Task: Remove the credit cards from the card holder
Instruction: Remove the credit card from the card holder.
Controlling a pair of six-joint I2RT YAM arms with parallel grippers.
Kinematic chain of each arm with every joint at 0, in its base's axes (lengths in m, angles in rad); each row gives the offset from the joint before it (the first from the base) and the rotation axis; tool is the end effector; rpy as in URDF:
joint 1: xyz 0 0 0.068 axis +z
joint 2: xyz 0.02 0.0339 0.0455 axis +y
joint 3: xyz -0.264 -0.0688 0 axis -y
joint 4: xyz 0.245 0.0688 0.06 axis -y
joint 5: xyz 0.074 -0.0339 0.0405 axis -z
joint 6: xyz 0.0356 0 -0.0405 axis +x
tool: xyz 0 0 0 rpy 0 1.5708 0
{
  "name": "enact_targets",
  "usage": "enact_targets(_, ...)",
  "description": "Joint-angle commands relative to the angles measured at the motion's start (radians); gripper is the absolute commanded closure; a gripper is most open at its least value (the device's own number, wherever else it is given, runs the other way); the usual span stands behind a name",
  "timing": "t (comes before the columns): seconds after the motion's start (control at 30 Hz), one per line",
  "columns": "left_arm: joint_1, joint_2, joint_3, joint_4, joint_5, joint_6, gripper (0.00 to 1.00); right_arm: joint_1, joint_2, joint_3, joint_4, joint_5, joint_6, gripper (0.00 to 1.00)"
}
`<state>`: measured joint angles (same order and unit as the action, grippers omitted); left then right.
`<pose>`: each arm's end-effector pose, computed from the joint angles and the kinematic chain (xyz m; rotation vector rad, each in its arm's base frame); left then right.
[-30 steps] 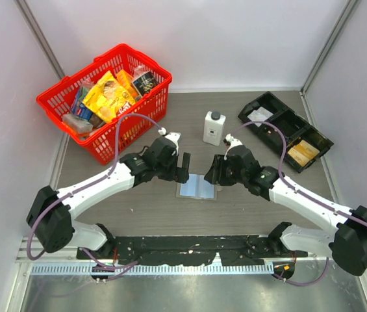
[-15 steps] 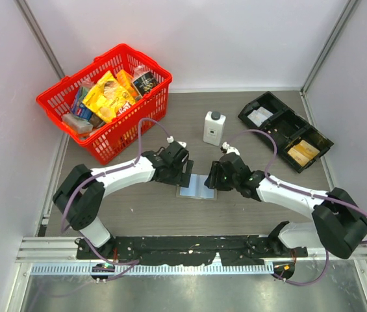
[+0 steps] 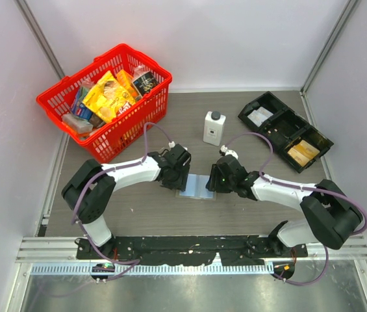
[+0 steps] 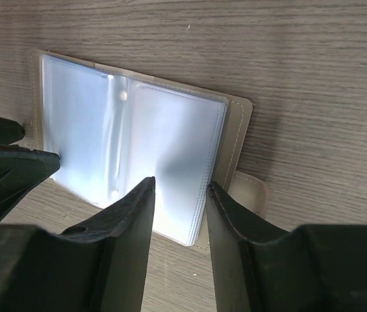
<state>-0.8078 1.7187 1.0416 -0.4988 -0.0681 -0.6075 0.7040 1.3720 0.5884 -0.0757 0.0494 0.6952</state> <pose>0.2295 -0.2365 0.1668 0.2594 2.7714 -0.2899 0.1957 0.1639 0.1589 0.0120 2.5110 0.5533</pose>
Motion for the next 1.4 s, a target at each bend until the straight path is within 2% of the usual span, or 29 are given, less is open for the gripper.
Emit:
enact_targets(0.0, -0.004, 0.005, 0.009, 0.0, 0.033, -0.028, 0.48, 0.003, 0.001, -0.009, 0.05, -0.008, 0.001, 0.59)
enact_targets(0.23, -0.004, -0.001, -0.012, 0.02, 0.063, -0.047, 0.6, 0.003, -0.004, 0.017, 0.109, -0.103, -0.008, 0.65)
enact_targets(0.63, -0.004, -0.048, -0.043, 0.049, 0.109, -0.077, 0.62, 0.032, 0.013, 0.097, 0.197, -0.262, -0.005, 0.67)
enact_targets(0.83, -0.004, -0.07, -0.063, 0.071, 0.123, -0.097, 0.63, 0.06, 0.053, 0.132, 0.208, -0.295, -0.011, 0.66)
enact_targets(0.93, -0.004, -0.077, -0.071, 0.074, 0.12, -0.101, 0.63, 0.066, 0.061, 0.137, 0.203, -0.296, -0.011, 0.66)
enact_targets(1.17, -0.004, -0.1, -0.083, 0.062, 0.093, -0.109, 0.63, 0.065, -0.003, 0.108, 0.11, -0.155, -0.028, 0.66)
enact_targets(1.23, -0.002, -0.123, -0.087, 0.04, 0.077, -0.11, 0.6, 0.065, -0.025, 0.094, 0.094, -0.135, -0.029, 0.66)
enact_targets(1.37, 0.001, -0.208, -0.103, -0.015, -0.039, -0.109, 0.53, 0.035, -0.056, 0.065, 0.097, -0.131, -0.029, 0.66)
